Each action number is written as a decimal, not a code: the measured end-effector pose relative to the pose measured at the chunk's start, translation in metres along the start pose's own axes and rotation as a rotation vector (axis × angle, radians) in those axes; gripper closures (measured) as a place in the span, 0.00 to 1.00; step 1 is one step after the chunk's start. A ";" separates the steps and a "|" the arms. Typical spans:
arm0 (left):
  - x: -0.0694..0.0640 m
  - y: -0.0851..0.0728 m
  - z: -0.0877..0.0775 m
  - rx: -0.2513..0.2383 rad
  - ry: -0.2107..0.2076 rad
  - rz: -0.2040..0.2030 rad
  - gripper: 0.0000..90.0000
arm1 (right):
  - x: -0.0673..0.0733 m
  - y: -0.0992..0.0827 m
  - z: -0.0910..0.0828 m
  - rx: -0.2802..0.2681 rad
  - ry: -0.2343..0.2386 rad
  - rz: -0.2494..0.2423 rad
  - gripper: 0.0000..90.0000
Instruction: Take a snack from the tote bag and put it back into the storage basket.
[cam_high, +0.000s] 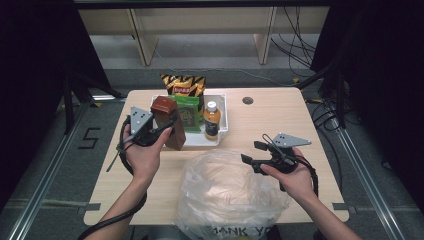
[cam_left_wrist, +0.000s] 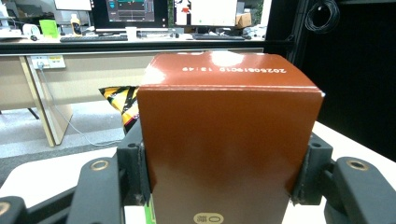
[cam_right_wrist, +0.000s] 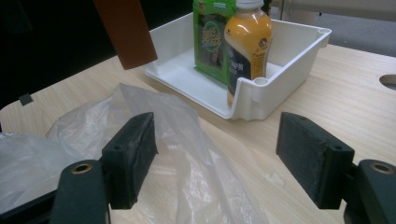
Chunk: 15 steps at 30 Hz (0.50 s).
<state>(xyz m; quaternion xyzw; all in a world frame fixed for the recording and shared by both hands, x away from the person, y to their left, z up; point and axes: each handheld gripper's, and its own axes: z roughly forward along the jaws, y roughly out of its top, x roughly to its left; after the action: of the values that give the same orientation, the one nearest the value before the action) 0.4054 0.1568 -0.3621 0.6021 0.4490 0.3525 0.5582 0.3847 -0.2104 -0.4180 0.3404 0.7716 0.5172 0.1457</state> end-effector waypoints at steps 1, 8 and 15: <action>0.000 0.000 0.001 -0.001 0.001 -0.002 0.42 | 0.002 0.000 0.000 0.006 0.002 0.029 0.32; 0.002 -0.001 0.006 0.003 0.013 0.001 0.42 | 0.001 -0.001 0.001 -0.002 0.004 0.006 0.32; 0.007 -0.003 0.011 0.010 0.033 0.004 0.42 | 0.002 -0.001 0.001 0.001 0.005 0.014 0.32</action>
<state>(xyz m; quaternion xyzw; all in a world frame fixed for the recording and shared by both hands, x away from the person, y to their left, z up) 0.4180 0.1593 -0.3669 0.5998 0.4589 0.3613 0.5469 0.3834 -0.2089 -0.4184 0.3447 0.7698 0.5186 0.1401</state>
